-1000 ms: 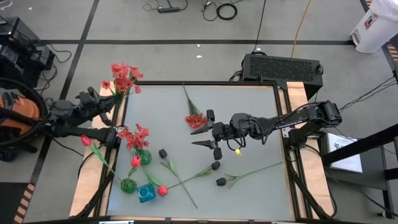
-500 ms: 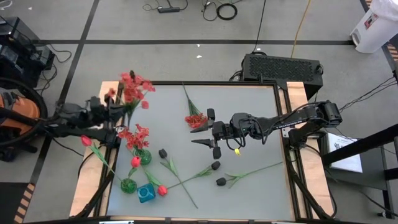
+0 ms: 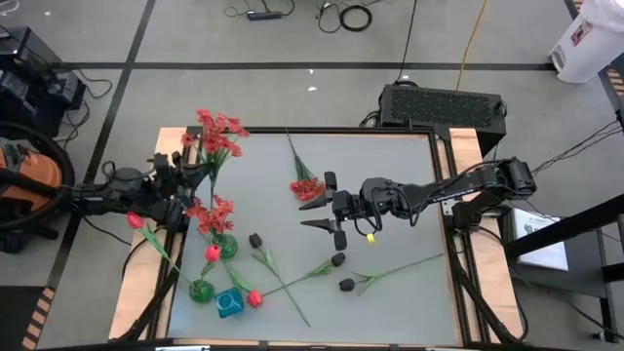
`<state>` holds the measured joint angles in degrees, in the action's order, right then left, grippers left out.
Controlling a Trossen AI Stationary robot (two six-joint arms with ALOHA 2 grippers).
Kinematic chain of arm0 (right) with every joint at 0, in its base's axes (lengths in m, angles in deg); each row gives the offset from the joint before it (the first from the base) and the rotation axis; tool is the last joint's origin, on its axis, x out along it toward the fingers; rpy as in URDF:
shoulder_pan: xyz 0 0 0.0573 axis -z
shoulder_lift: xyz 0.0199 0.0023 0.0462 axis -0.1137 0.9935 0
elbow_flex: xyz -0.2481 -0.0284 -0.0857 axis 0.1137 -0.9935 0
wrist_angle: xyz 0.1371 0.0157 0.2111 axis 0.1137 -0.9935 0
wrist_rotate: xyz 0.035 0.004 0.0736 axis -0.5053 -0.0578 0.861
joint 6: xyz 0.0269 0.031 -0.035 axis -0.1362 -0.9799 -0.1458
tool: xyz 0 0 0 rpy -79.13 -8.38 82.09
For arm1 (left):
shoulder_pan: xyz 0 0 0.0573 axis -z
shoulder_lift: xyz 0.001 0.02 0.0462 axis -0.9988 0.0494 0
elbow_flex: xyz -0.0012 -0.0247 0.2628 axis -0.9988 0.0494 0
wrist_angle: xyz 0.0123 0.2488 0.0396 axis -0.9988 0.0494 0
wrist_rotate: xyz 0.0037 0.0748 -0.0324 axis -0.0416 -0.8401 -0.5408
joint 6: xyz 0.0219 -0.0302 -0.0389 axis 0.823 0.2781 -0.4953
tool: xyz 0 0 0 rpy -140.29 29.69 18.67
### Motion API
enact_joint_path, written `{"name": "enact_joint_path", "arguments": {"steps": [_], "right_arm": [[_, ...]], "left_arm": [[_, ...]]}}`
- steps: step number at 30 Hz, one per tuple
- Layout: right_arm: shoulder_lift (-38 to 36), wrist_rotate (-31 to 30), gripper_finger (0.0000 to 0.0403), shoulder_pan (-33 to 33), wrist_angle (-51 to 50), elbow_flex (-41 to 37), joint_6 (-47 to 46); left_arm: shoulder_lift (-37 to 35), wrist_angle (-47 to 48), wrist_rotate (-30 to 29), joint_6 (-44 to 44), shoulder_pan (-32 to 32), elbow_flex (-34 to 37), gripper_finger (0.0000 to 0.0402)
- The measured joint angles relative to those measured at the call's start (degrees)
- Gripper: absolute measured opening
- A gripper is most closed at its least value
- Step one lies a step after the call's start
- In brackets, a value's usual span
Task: Sort flowers into vase by color
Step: Put the right orange flowers into the top green vase
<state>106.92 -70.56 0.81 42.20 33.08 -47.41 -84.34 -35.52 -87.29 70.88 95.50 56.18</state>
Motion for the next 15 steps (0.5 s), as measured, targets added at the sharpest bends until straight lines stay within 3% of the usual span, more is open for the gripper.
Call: {"name": "enact_joint_path", "arguments": {"steps": [7, 15], "right_arm": [[0.00, 0.02, 0.0155, -0.02, -1.76, 0.00, -0.06], [0.00, 0.02, 0.0155, -0.02, -2.58, 0.00, -0.82]], "left_arm": [[0.00, -0.17, -1.99, -6.63, 0.00, 2.15, 0.0006], [0.00, 0.99, -2.58, -20.77, 0.00, 3.16, 0.0006]]}}
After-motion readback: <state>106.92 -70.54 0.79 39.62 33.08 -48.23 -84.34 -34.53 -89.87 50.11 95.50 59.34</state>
